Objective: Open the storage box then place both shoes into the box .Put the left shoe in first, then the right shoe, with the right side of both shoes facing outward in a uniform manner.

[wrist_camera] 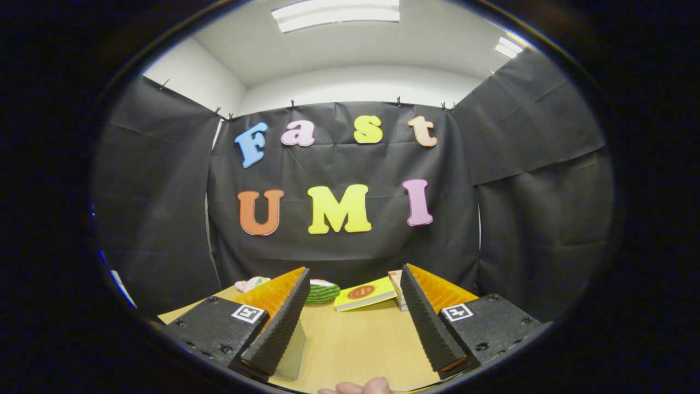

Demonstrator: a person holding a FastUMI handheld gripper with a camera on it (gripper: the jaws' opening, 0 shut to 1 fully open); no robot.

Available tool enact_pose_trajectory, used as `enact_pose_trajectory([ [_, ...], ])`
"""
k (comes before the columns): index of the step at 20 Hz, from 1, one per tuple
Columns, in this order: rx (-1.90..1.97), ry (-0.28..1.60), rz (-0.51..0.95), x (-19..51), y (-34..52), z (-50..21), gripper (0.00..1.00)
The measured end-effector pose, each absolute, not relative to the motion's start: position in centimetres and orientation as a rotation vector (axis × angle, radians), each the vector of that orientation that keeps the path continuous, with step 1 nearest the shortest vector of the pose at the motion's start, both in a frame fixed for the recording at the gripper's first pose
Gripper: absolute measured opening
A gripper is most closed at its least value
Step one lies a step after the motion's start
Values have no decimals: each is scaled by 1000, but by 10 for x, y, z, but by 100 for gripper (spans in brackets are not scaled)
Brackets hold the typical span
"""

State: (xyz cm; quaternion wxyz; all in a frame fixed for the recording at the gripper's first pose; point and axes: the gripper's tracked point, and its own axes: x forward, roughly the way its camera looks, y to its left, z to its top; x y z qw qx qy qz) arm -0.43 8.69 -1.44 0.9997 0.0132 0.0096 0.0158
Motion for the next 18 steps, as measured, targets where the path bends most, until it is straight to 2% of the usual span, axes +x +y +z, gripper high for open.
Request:
enact_pose_trajectory([
  [18,25,22,44,-8,96,-14,100],
])
